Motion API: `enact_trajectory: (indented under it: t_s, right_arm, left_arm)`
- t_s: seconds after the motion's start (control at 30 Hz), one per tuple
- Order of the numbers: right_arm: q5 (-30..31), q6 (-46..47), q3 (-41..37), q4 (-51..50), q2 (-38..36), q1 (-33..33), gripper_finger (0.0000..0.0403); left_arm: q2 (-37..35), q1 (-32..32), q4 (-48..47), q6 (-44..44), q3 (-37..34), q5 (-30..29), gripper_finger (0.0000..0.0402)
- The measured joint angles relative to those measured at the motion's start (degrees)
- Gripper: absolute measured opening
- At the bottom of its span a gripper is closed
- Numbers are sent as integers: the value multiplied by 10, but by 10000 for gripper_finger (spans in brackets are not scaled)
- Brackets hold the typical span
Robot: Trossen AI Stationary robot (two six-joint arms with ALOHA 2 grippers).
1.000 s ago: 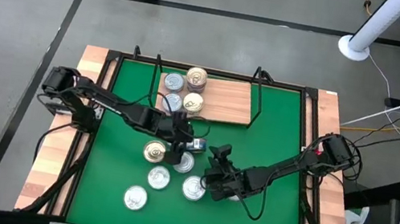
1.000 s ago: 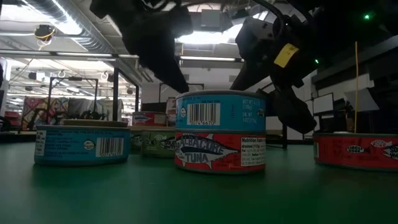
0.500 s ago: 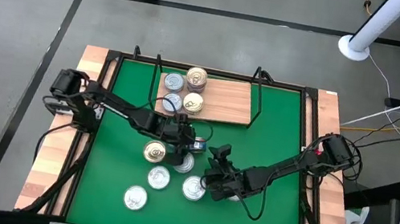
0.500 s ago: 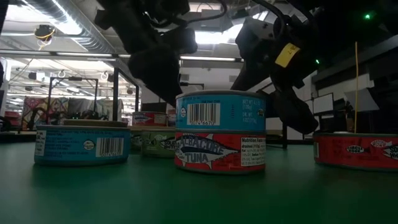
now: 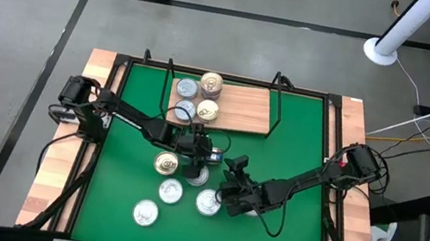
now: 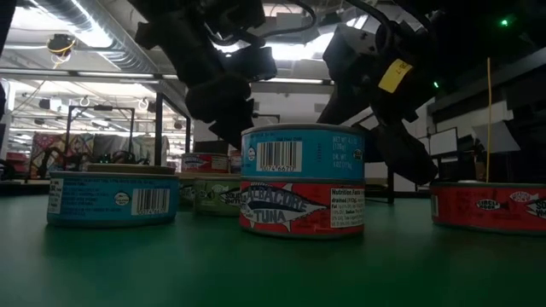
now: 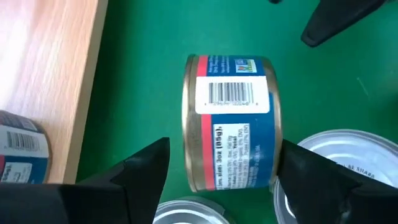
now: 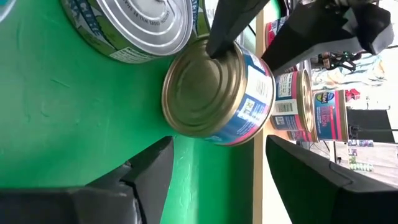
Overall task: Stack canned seafood by type on shelf
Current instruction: Stack the blue-pink tuna can on top of the blue-pink tuna can on the shelf
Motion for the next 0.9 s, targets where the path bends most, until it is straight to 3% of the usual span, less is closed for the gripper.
enact_trajectory:
  t_s: [0.3,0.53,0.9]
  right_arm:
    - [4,0,9,-4,0,0,255]
    - [5,15,28,-61,-16,0,255]
    - [-16,143,29,-220,-95,1,255]
  left_arm:
    - [-4,0,-3,16,0,-10,191]
    - [-24,0,-21,17,6,-24,191]
    - [-62,2,-93,111,66,-148,199]
